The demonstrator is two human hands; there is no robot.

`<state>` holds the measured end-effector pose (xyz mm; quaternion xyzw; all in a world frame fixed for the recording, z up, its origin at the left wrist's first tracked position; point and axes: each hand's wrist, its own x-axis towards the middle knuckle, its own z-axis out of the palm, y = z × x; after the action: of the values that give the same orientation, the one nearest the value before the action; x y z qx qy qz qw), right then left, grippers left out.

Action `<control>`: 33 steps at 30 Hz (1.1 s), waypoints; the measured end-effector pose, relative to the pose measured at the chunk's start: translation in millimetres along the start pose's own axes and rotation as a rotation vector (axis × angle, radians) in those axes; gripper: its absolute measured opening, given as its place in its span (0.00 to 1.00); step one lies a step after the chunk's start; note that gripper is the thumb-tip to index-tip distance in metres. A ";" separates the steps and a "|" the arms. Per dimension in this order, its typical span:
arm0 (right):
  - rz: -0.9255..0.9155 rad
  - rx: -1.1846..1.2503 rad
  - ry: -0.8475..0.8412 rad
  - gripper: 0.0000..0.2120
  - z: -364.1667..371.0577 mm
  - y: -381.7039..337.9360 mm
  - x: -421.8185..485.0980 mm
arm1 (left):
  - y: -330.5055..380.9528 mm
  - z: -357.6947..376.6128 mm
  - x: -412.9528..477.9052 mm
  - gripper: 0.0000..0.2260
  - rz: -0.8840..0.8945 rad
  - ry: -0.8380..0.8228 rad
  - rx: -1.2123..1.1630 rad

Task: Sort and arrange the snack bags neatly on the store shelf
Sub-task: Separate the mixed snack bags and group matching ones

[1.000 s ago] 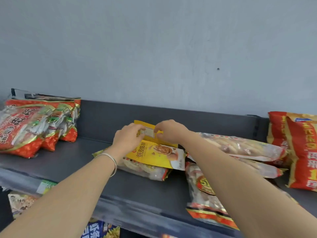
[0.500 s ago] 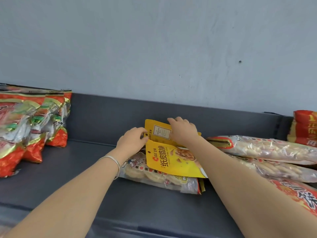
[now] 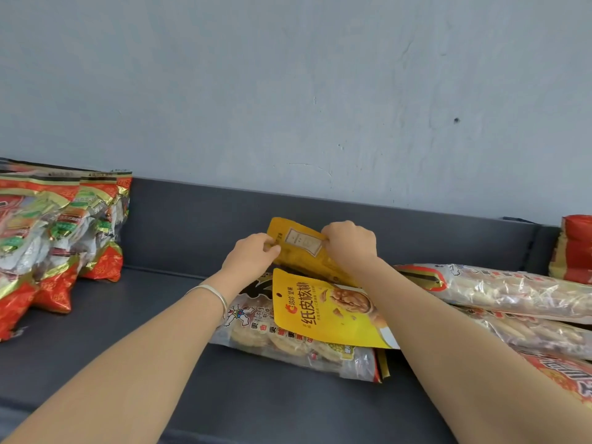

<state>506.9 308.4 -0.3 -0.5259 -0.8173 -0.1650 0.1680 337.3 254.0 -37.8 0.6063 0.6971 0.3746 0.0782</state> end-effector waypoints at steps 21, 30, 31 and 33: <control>0.038 1.007 -0.527 0.27 -56.8 -35.5 -12.2 | 34.0 -2.4 -17.6 0.27 -0.314 0.038 -0.869; -0.076 0.469 -0.507 0.14 -11.0 -11.5 -6.2 | 12.5 -30.7 -19.3 0.13 -0.243 0.512 -0.723; -0.102 0.409 -0.508 0.14 -3.4 -10.0 -4.6 | 12.7 -33.9 -21.6 0.14 -0.212 0.513 -0.683; -0.152 0.295 -0.556 0.16 7.6 -10.6 -3.0 | 11.3 -35.3 -27.2 0.12 -0.171 0.480 -0.621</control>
<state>497.6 305.2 -9.4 -0.4581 -0.8840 0.0932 -0.0002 333.2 214.2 -15.2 0.3889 0.5973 0.6904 0.1237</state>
